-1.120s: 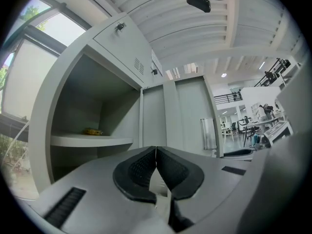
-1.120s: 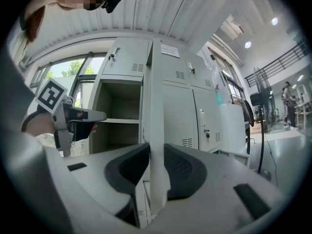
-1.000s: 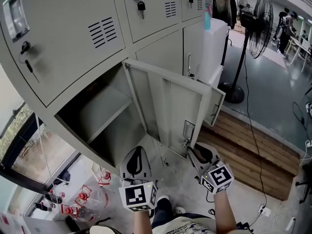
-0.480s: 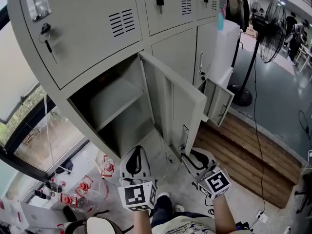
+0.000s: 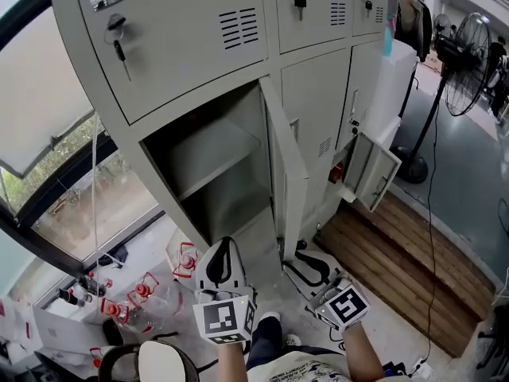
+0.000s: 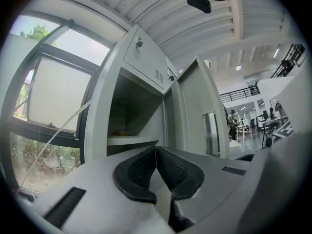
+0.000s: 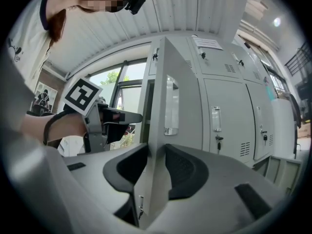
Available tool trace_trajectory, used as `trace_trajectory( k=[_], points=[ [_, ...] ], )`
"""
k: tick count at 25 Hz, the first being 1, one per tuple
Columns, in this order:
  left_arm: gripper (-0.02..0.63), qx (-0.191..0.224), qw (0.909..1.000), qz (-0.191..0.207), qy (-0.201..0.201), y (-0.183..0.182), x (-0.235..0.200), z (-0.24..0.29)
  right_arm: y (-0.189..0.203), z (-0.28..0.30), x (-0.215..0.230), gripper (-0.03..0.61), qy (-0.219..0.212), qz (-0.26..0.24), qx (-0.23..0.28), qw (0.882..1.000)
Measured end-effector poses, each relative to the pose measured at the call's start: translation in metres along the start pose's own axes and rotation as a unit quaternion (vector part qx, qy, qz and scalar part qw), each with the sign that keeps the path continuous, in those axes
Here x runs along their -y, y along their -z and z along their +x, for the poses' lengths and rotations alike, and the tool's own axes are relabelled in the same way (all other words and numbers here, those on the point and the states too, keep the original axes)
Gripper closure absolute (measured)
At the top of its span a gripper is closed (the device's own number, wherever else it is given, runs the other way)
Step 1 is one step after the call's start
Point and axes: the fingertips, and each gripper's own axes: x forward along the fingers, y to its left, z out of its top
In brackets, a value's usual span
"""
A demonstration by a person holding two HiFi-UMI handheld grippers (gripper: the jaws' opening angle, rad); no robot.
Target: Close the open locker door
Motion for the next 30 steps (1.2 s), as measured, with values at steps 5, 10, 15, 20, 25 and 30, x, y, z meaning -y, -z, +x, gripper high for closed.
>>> trace_trajectory(
  k=[5, 10, 15, 20, 25, 30],
  points=[
    [0.606, 0.0, 0.9996, 0.002, -0.029, -0.001, -0.021, -0.009, -0.002, 0.02, -0.02, 0.485, -0.019, -0.007, 0.004, 1.0],
    [0.606, -0.004, 0.9983, 0.001, -0.058, 0.002, -0.045, -0.019, -0.005, 0.044, -0.035, 0.499, 0.003, -0.02, 0.017, 1.0],
    [0.606, -0.005, 0.9968, 0.0, -0.08, 0.004, -0.064, -0.027, -0.009, 0.067, -0.047, 0.5, 0.048, -0.016, 0.024, 0.998],
    [0.606, -0.009, 0.9956, 0.001, -0.093, 0.007, -0.08, -0.034, -0.008, 0.086, -0.056, 0.509, 0.066, -0.014, 0.019, 0.998],
    [0.606, -0.013, 0.9939, 0.0, -0.109, 0.01, -0.098, -0.038, -0.008, 0.109, -0.065, 0.534, 0.048, -0.002, 0.018, 0.999],
    [0.606, -0.01, 0.9919, 0.002, -0.127, 0.006, -0.117, -0.043, -0.008, 0.133, -0.07, 0.552, 0.037, 0.008, 0.009, 0.999]
  ],
)
